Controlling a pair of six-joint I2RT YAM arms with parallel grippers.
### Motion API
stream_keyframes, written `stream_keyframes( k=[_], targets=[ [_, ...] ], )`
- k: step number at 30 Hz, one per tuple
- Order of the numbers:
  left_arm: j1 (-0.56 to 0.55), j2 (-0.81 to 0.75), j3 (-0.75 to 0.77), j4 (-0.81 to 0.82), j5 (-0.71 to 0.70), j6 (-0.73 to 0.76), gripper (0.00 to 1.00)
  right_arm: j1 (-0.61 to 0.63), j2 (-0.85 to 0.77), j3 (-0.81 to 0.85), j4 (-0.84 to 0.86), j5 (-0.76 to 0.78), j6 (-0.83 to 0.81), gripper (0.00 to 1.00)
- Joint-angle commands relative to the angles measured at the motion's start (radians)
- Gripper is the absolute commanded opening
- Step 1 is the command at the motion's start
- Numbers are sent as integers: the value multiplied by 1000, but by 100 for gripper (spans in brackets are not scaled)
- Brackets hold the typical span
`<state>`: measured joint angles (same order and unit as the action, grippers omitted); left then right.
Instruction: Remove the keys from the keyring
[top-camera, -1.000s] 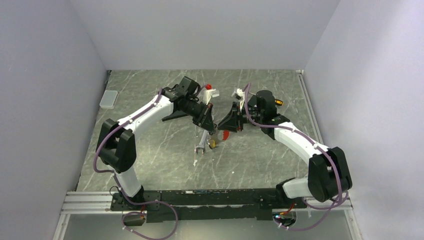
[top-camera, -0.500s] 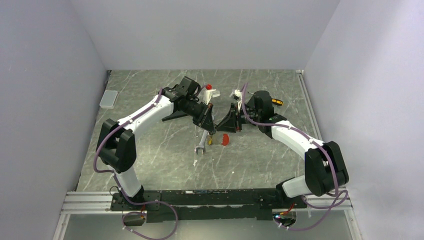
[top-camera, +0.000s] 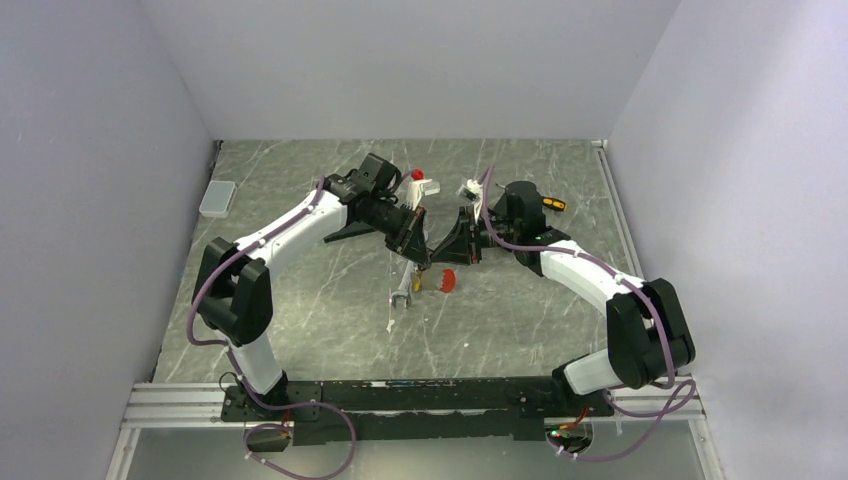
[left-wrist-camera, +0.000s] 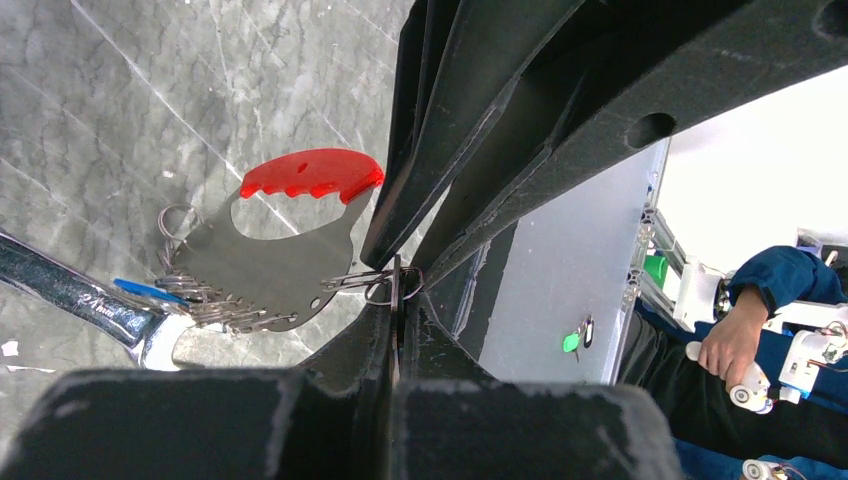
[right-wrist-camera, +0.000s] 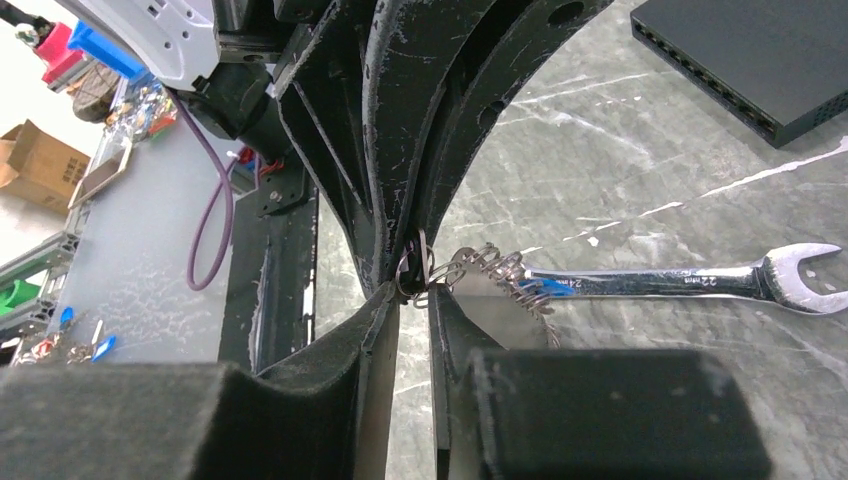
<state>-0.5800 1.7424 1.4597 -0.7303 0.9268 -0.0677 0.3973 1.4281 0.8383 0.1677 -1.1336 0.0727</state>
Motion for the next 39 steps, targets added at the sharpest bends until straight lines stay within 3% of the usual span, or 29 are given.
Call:
stream_keyframes(
  k=[1, 10, 19, 26, 39],
  targets=[
    [-6, -53, 7, 23, 53, 12, 0, 10, 7, 5, 40, -32, 3, 20],
    [-5, -58, 3, 24, 66, 12, 0, 11, 20, 3, 61, -35, 31, 31],
    [-2, -60, 3, 25, 63, 6, 0, 10, 21, -2, 59, -60, 22, 0],
    [28, -84, -27, 42, 44, -8, 0, 6, -3, 14, -15, -66, -49, 0],
    [34, -31, -29, 56, 28, -36, 0, 17, -165, -59, 35, -55, -183, 0]
  ],
)
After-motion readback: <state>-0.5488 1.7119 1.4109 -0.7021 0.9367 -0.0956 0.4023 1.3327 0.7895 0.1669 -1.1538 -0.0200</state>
